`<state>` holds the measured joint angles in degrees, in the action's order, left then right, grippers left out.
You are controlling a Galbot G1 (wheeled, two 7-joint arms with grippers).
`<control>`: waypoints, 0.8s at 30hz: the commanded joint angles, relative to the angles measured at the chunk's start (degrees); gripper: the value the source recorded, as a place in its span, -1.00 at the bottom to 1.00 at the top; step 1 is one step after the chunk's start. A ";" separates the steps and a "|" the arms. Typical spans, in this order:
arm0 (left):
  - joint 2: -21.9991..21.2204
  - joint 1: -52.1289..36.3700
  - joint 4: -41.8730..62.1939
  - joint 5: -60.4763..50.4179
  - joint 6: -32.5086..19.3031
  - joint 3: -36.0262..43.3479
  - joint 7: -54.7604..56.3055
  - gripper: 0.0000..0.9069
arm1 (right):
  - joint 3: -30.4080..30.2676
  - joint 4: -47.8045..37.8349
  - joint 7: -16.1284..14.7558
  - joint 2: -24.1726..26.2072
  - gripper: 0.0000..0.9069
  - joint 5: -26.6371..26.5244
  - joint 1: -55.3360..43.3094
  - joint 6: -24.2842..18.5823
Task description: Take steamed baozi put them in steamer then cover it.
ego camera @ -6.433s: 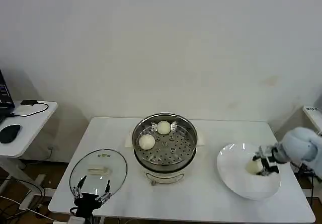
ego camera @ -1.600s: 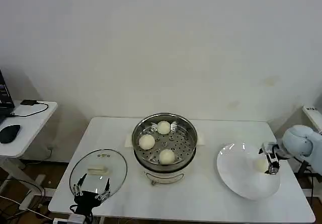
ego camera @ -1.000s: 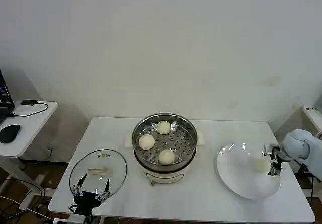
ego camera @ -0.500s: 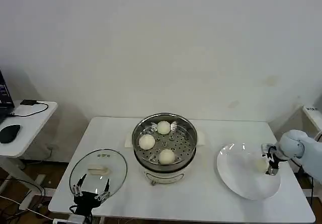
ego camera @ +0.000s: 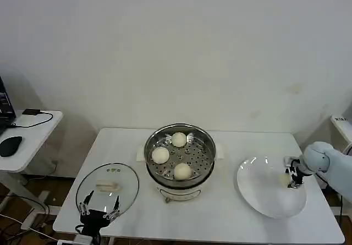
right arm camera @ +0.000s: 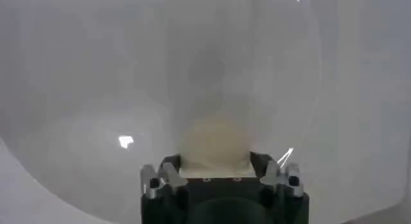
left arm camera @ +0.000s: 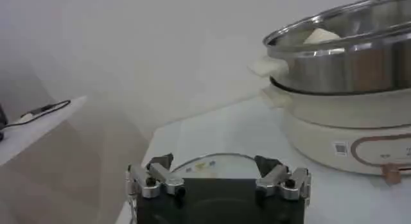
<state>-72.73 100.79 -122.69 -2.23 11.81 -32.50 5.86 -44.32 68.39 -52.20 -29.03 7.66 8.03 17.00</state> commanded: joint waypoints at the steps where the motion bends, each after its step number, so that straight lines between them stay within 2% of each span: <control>1: 0.06 0.09 -0.01 -0.01 -0.01 0.01 0.00 1.00 | -3.80 4.44 -0.01 2.24 0.33 -2.17 -5.40 0.93; 6: 0.16 -0.58 0.11 0.02 0.17 0.06 -0.05 1.00 | -6.36 11.04 -0.69 5.17 0.33 -5.62 -15.95 2.13; 14: 0.47 -3.08 0.29 4.22 -0.64 -1.09 1.11 1.00 | -12.33 21.09 -0.20 5.88 0.33 -13.33 -27.36 6.60; 20: 0.75 -4.31 -0.56 10.93 -3.30 -2.14 2.80 1.00 | -18.35 27.74 2.00 3.35 0.33 -18.94 -34.08 12.04; 22: 0.99 -4.23 -0.87 11.32 -3.31 -2.32 2.69 1.00 | -21.42 30.18 3.99 1.13 0.33 -24.13 -38.42 15.31; 24: 1.13 -4.06 -0.79 10.96 -3.25 -2.31 2.52 1.00 | -24.02 31.52 5.76 -0.73 0.33 -26.43 -40.85 17.26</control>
<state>-71.80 97.53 -123.24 3.92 9.89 -34.47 7.60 -57.52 88.65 -50.72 -25.66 -6.21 -17.56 25.43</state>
